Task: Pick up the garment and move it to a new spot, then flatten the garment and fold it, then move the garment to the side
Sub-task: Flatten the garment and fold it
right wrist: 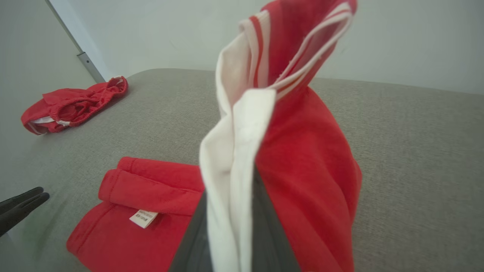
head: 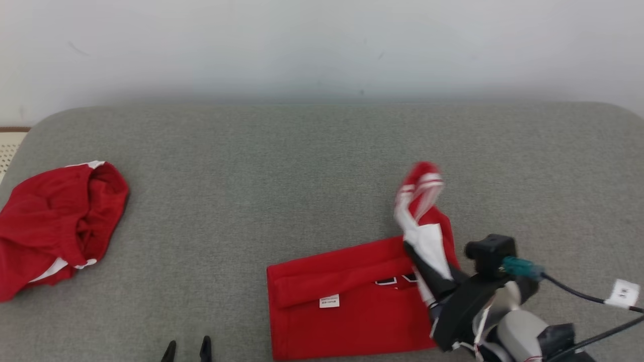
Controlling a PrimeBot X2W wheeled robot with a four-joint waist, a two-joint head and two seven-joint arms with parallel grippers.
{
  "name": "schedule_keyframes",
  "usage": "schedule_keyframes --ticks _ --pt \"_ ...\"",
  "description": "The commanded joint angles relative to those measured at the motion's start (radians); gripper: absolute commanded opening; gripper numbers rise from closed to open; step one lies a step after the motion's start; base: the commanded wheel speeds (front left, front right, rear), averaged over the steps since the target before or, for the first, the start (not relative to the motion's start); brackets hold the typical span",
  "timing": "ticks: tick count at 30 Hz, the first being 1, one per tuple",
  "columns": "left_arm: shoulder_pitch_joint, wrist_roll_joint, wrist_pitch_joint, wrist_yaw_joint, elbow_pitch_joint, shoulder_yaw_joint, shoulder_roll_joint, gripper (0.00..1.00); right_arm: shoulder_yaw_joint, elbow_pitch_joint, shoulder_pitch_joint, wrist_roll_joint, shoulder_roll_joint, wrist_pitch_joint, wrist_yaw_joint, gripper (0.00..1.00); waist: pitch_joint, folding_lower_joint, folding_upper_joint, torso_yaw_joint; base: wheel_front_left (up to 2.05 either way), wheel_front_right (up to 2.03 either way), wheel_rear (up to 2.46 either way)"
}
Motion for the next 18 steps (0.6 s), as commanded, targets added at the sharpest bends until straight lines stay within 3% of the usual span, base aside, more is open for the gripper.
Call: schedule_keyframes --ticks 1,7,14,15,16,18 --pt "-0.004 -0.010 -0.001 0.001 0.005 -0.004 0.000 1.00 0.012 -0.011 0.007 0.006 0.007 0.006 -0.001 0.00 0.002 0.0000 -0.0001 0.017 0.00 0.00 0.00" --pt "-0.010 -0.027 -0.001 0.006 0.013 -0.035 0.001 1.00 0.114 -0.034 -0.008 0.014 0.037 0.050 -0.001 0.00 0.010 0.0000 -0.0001 0.084 0.00 0.00 0.00" --pt "0.002 -0.034 -0.001 0.011 0.016 -0.044 0.000 1.00 0.163 0.038 -0.037 0.013 0.086 0.029 -0.001 0.02 0.020 0.0000 -0.0001 0.149 0.00 0.00 0.00" --pt "0.004 -0.034 -0.001 0.014 0.017 -0.040 0.000 1.00 0.163 0.053 -0.042 0.017 0.094 0.024 -0.001 0.28 0.021 0.0000 -0.0001 0.154 0.00 0.00 0.00" --pt "0.005 -0.036 -0.001 0.016 0.015 -0.034 0.001 1.00 0.166 0.070 -0.049 0.013 0.101 0.018 -0.001 1.00 0.021 0.0000 -0.0001 0.158 0.00 0.00 0.00" --pt "0.010 -0.037 -0.001 0.013 0.013 -0.025 0.000 1.00 0.164 0.099 -0.053 0.023 0.119 0.003 -0.001 1.00 0.021 0.0000 -0.0001 0.162 0.00 0.00 0.00"
